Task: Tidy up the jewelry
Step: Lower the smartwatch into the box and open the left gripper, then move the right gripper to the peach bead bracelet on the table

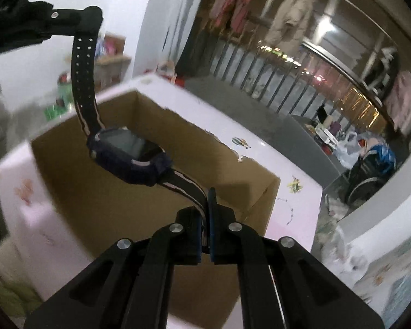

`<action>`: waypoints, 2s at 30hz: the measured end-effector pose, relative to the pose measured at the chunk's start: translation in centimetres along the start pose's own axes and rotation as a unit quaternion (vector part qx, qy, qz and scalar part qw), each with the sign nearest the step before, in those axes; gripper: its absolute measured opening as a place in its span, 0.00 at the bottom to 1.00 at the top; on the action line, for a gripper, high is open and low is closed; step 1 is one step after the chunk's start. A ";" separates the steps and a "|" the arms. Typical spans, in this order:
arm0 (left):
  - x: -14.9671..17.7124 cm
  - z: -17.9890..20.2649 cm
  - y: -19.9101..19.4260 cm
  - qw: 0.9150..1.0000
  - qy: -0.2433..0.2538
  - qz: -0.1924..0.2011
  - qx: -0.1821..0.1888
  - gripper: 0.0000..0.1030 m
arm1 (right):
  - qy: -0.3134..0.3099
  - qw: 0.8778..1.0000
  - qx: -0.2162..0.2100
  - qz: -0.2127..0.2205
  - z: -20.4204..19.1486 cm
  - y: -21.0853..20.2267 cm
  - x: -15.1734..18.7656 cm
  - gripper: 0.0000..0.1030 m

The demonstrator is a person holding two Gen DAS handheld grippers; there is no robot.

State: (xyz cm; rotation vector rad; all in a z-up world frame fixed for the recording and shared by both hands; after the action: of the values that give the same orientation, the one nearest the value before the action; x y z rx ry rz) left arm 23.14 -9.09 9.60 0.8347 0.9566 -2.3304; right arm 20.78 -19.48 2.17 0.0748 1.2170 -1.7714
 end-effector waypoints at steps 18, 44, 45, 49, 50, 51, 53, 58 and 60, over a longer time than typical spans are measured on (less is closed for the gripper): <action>-0.1 -5.0 9.9 0.987 0.042 -0.063 -0.144 0.16 | -0.147 0.980 -0.015 -0.132 -0.4 9.7 -1.1 0.33; 0.8 -3.6 -5.0 0.987 0.040 0.055 -0.145 0.24 | 0.092 0.993 0.023 0.068 4.9 -8.1 1.9 0.58; 1.3 -3.9 -6.1 0.986 0.039 0.059 -0.149 0.25 | 0.113 0.990 0.021 0.083 4.2 -9.2 2.7 0.58; 3.3 -4.8 -8.9 0.985 0.038 0.063 -0.156 0.25 | 0.173 0.978 0.013 0.114 1.6 -11.9 5.7 0.59; 3.9 -4.9 -9.5 0.985 0.039 0.063 -0.158 0.26 | 0.187 0.975 0.008 0.119 0.9 -12.3 6.3 0.59; 4.6 -5.1 -10.0 0.984 0.040 0.062 -0.160 0.27 | 0.205 0.971 0.003 0.124 -0.1 -12.7 7.3 0.59; 6.1 -5.3 -10.8 0.985 0.041 0.056 -0.159 0.27 | 0.228 0.965 -0.003 0.127 -1.4 -12.9 8.6 0.59; 10.7 -5.7 -11.2 0.989 0.044 0.025 -0.140 0.28 | 0.286 0.948 -0.028 0.135 -4.5 -12.2 11.3 0.59; 12.5 -5.8 -10.6 0.991 0.038 0.005 -0.129 0.28 | 0.301 0.943 -0.040 0.136 -5.8 -11.6 12.2 0.59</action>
State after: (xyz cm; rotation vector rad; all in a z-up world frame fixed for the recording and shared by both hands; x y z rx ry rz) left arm 9.79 -0.43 2.41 0.8236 1.2505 -2.1203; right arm 3.23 -22.55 0.97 0.7482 1.6137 -1.4936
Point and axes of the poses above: each gripper's, at about its wrist camera, not at the fingertips, and y roughly the way its jaws point, z to its right, x to its underside, the point moved 6 cm from there along y, roughly the way its jaws point, and after that the axes turned 15 degrees about -y, right-handed, at the moved point
